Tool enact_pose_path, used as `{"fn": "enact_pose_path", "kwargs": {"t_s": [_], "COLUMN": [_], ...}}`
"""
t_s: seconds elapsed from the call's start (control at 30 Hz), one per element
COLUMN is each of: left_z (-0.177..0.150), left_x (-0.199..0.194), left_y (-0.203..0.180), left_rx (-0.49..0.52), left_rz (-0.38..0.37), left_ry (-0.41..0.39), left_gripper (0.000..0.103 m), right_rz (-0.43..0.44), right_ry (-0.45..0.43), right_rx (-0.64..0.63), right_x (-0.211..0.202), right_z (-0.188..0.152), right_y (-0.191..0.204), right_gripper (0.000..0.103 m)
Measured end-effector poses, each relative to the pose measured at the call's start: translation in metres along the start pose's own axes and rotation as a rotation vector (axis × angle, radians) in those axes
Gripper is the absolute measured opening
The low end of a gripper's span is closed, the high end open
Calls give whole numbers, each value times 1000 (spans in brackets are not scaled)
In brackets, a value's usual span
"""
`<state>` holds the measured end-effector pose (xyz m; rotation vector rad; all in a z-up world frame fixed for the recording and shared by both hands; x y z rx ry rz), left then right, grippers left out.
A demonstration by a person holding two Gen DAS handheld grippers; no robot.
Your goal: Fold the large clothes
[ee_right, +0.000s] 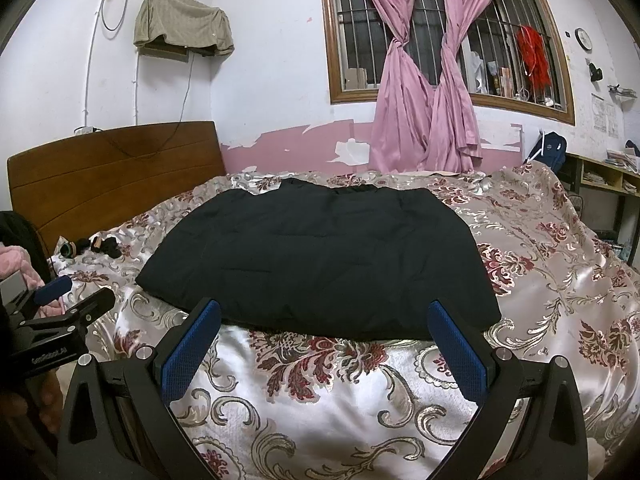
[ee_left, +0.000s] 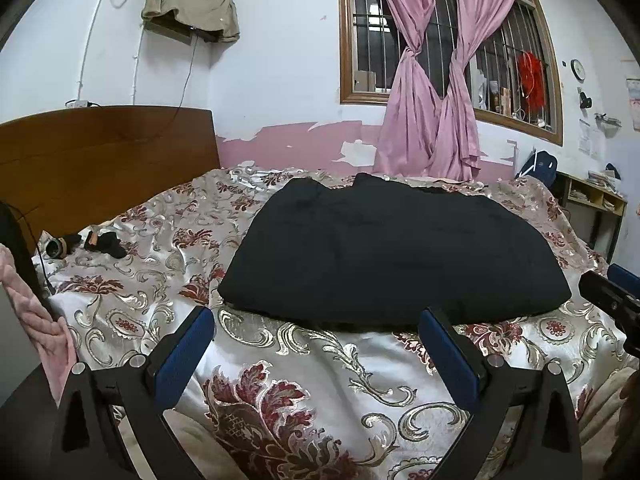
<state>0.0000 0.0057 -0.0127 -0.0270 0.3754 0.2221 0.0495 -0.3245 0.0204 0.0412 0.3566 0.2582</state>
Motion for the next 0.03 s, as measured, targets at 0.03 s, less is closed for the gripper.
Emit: {"fn": "enact_pose_path", "kwargs": {"t_s": [0.03], "left_z": [0], "left_x": [0], "left_y": [0], "left_rx": [0], "left_rz": [0], "left_ry": [3], "left_gripper": [103], "right_rz": [1], "right_ry": [1], "right_rx": [0], "right_x": [0], "right_z": [0], "right_y": [0], "right_gripper": [101]}}
Point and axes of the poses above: each gripper's, at about its wrist camera, not at the fingertips, and x roughly the way its jaws point, y to its left, z to its top, the point moved 1 cm from there along x, roughly the way its jaws point, and after that the axes turned 3 degrees about z, right-handed, at the moved point
